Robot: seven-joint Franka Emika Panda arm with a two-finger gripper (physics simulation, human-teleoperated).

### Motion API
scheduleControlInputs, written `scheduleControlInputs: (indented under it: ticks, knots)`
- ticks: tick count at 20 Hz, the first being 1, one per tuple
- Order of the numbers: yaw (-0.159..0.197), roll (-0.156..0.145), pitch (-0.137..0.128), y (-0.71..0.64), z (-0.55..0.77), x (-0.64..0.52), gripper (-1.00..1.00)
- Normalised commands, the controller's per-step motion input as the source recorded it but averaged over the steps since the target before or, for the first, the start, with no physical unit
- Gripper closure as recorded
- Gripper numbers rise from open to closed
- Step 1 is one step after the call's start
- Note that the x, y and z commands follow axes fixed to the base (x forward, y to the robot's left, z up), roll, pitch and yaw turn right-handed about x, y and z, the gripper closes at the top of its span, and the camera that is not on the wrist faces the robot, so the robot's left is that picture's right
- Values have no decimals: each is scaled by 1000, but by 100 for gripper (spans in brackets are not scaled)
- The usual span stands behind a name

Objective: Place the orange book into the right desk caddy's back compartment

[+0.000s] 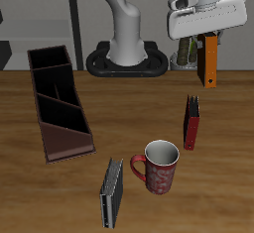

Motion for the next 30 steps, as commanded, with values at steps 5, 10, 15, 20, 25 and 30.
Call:
scheduleControlInputs:
  ticks: [5, 10, 15, 20, 25, 30]
  knots:
    - [180, 54, -11, -265, 166, -429, 100]
    - [123, -3, 3, -347, 129, -210, 100]
    - [113, -43, -3, -610, 119, -64, 100]
    - [78, -61, -5, -676, 35, -27, 100]
    - [76, -51, -21, -602, 69, -17, 100]
    - [-10, -105, -2, -791, 52, 27, 100]
